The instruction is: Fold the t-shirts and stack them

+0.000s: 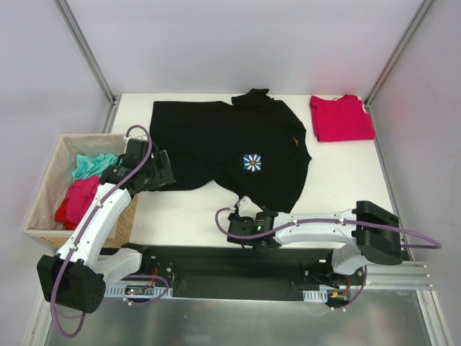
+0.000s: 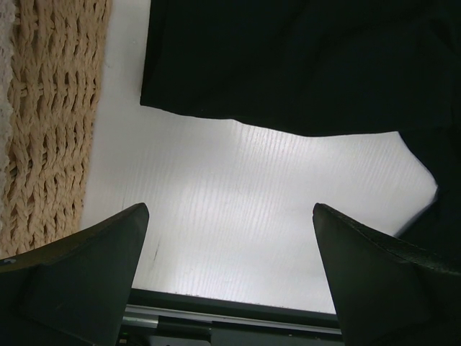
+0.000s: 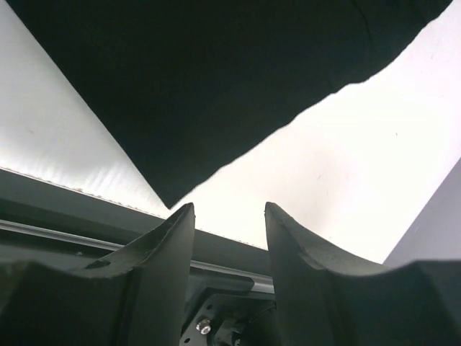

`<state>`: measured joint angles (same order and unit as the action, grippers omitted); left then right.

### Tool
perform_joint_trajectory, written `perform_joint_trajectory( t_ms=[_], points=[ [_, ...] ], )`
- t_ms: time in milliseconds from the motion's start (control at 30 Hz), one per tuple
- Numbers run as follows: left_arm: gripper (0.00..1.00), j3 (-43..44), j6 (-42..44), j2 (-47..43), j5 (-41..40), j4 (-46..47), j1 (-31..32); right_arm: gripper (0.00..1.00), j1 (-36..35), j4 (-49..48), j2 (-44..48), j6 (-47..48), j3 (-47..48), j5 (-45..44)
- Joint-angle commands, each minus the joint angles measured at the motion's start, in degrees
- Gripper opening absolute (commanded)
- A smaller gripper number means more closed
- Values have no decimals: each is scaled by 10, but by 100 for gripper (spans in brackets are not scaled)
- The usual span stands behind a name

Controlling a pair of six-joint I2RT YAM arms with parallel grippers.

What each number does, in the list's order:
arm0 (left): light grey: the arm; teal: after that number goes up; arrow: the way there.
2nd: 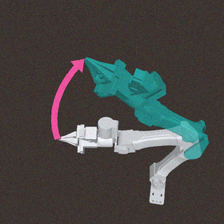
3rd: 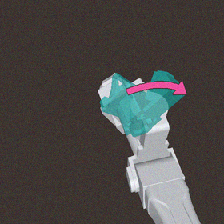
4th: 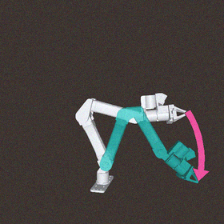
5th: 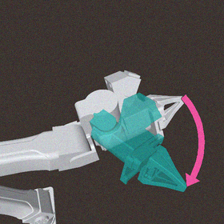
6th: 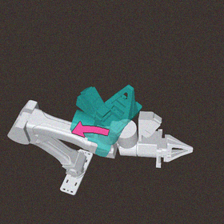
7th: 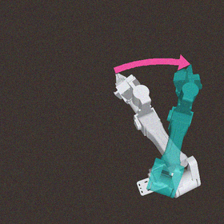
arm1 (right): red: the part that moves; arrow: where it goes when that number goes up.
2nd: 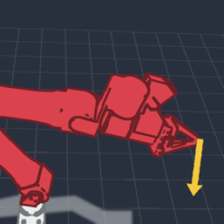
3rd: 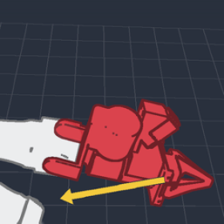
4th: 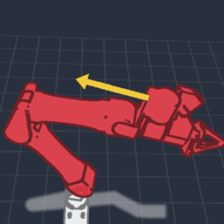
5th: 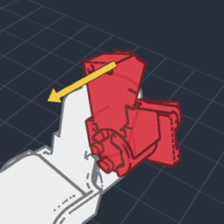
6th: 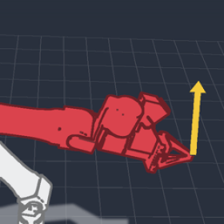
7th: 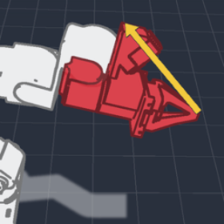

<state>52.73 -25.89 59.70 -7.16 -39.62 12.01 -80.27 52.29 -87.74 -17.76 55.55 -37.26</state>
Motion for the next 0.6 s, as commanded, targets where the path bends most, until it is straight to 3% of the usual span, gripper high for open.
perform_joint_trajectory(
  t_ms=[0,567],
  points=[
    [99,-3,14,-7,-5,6,1,46,0,26,26,-1,-19,11],
    [99,1,13,3,-3,7,1,48,-76,-5,-49,-3,-1,103]
  ],
)
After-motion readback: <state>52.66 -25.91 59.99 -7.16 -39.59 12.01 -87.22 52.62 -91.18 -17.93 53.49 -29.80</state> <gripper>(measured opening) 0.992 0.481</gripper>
